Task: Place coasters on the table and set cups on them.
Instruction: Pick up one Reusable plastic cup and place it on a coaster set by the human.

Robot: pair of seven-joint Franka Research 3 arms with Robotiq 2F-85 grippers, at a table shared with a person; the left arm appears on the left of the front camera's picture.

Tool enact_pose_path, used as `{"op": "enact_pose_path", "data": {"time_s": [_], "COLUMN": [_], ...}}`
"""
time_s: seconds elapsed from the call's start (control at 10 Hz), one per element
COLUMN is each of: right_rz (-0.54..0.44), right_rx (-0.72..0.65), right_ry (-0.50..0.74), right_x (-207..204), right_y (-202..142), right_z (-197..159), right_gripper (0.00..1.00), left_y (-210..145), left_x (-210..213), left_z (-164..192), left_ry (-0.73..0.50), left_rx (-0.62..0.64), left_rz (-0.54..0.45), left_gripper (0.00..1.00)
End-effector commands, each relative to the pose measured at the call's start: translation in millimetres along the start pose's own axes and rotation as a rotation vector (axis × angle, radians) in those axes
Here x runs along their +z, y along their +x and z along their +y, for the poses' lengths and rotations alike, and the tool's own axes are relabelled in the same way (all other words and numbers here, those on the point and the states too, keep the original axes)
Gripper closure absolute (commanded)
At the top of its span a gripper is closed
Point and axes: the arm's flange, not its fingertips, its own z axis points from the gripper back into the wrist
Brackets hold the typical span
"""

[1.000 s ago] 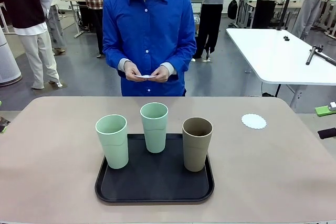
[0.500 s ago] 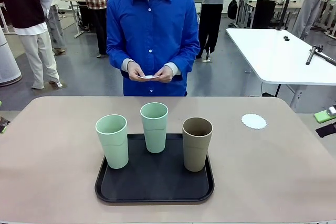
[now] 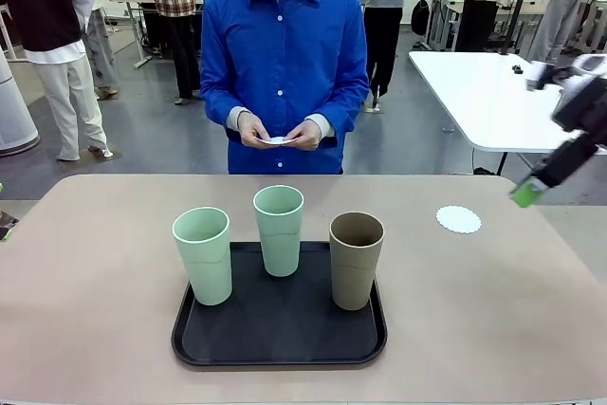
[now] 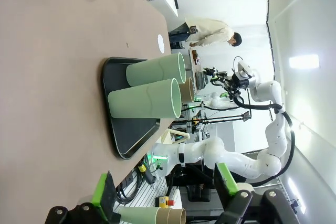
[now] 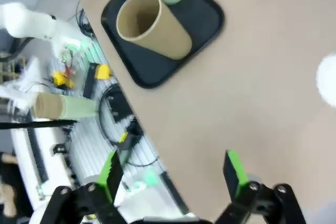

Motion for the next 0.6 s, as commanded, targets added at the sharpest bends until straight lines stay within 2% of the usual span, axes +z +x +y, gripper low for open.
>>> {"op": "enact_pose_path", "data": {"time_s": [0.0,0.1,0.2,0.3,0.5], "right_rz": [0.025,0.051,0.061,0.062,0.074], "right_rx": [0.135,0.204,0.273,0.305,0.343], "right_ry": [-0.057,-0.050,-0.095,-0.125,-0.109], "right_x": [-29,-46,-61,-72,-88], "right_y": [21,32,42,47,48], "right_z": [-5,3,4,5,6], "right_gripper": [0.00,0.00,0.00,0.00,0.00], "left_y": [0,0,0,0,0], "left_x": [1,1,1,1,1], "left_z": [0,0,0,0,0], "left_ry": [-0.010,-0.010,-0.010,-0.010,-0.010], "left_rx": [-0.004,-0.004,-0.004,-0.004,-0.004], "left_rz": [-0.006,-0.006,-0.006,-0.006,-0.006], "left_gripper": [0.00,0.00,0.00,0.00,0.00]}}
